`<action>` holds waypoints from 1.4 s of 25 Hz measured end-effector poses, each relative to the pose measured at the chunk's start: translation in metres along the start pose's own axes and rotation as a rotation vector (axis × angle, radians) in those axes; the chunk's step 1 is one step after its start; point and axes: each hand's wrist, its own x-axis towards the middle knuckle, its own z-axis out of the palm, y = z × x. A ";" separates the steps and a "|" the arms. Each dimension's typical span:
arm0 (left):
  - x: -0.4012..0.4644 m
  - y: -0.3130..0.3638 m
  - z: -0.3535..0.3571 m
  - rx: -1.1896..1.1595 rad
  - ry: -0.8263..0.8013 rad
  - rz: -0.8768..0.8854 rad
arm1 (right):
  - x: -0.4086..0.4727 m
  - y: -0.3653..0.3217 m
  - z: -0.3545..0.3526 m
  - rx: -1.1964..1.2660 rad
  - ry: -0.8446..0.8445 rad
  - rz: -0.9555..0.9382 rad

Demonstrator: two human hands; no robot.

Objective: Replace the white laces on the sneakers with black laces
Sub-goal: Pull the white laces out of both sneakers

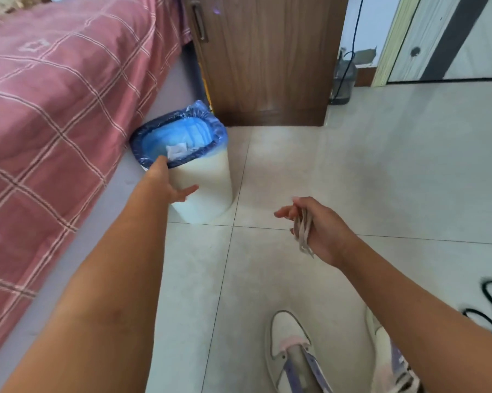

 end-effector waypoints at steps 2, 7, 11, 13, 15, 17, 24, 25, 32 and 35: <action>0.005 -0.006 0.007 -0.040 0.039 -0.026 | 0.008 0.005 -0.004 -0.285 0.078 -0.010; -0.023 -0.061 -0.019 -0.293 -0.103 0.098 | 0.004 -0.004 -0.023 -1.206 0.044 -0.029; -0.064 -0.137 -0.053 -0.242 -0.164 0.175 | -0.027 -0.057 -0.013 -0.984 -0.037 -0.103; -0.076 -0.150 -0.063 -0.170 -0.187 0.187 | -0.042 -0.081 0.010 -0.865 -0.060 -0.266; -0.084 -0.152 -0.065 -0.138 -0.199 0.188 | -0.046 -0.090 0.038 -0.816 -0.079 -0.410; -0.089 -0.152 -0.063 -0.115 -0.208 0.192 | -0.045 -0.088 0.067 -0.800 -0.111 -0.489; -0.087 -0.144 -0.054 -0.119 -0.202 0.180 | -0.013 -0.038 0.077 -1.393 -0.217 -0.329; -0.086 -0.143 -0.054 -0.122 -0.206 0.174 | -0.011 -0.041 0.071 -1.252 -0.146 -0.345; -0.071 -0.093 -0.042 -0.070 -0.199 0.082 | -0.038 -0.029 0.017 -0.850 -0.023 -0.414; -0.058 -0.060 -0.031 0.098 -0.153 0.073 | -0.055 0.017 -0.006 -1.158 -0.273 -0.236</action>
